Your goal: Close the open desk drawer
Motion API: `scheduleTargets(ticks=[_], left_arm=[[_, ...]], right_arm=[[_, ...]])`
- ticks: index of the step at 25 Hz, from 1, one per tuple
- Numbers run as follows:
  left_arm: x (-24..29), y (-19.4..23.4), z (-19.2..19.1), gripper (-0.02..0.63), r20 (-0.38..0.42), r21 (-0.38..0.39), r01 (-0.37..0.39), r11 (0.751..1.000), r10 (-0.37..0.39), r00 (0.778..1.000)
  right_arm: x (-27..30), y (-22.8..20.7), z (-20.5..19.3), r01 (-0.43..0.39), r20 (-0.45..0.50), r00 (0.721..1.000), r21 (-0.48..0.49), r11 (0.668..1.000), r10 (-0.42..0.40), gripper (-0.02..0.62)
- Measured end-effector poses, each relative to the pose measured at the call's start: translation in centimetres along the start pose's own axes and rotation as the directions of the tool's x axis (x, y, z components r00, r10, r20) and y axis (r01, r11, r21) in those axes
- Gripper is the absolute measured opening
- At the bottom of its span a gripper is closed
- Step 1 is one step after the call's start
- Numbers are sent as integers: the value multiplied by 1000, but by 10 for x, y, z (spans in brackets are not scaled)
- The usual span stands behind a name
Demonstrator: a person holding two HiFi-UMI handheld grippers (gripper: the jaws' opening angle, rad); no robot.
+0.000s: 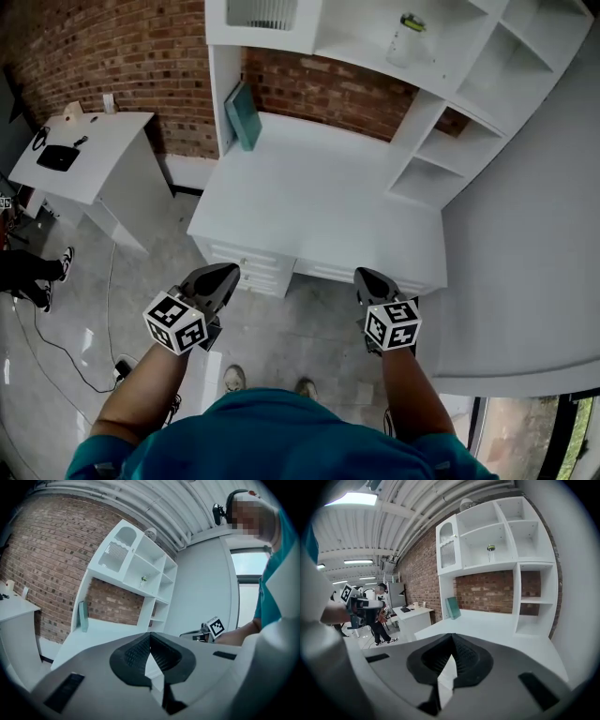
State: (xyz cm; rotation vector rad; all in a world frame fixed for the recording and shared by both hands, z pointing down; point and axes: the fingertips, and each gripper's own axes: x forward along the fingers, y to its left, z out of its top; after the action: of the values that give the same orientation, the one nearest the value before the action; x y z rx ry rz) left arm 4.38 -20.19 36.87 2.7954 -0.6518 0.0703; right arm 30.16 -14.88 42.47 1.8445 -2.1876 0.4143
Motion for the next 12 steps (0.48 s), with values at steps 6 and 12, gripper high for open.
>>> scheduleTargets(ticks=[6,12], left_arm=[[10,-22,43,15,28,32,21,999,-22,999],[12,-43,85,15,63,49,47,998,-50,997]], right_arm=[[-39,-14,42,-2,51,999,-2,1000,2,20],[-72,-21,80,-22,104,994,19,1000,20,20]])
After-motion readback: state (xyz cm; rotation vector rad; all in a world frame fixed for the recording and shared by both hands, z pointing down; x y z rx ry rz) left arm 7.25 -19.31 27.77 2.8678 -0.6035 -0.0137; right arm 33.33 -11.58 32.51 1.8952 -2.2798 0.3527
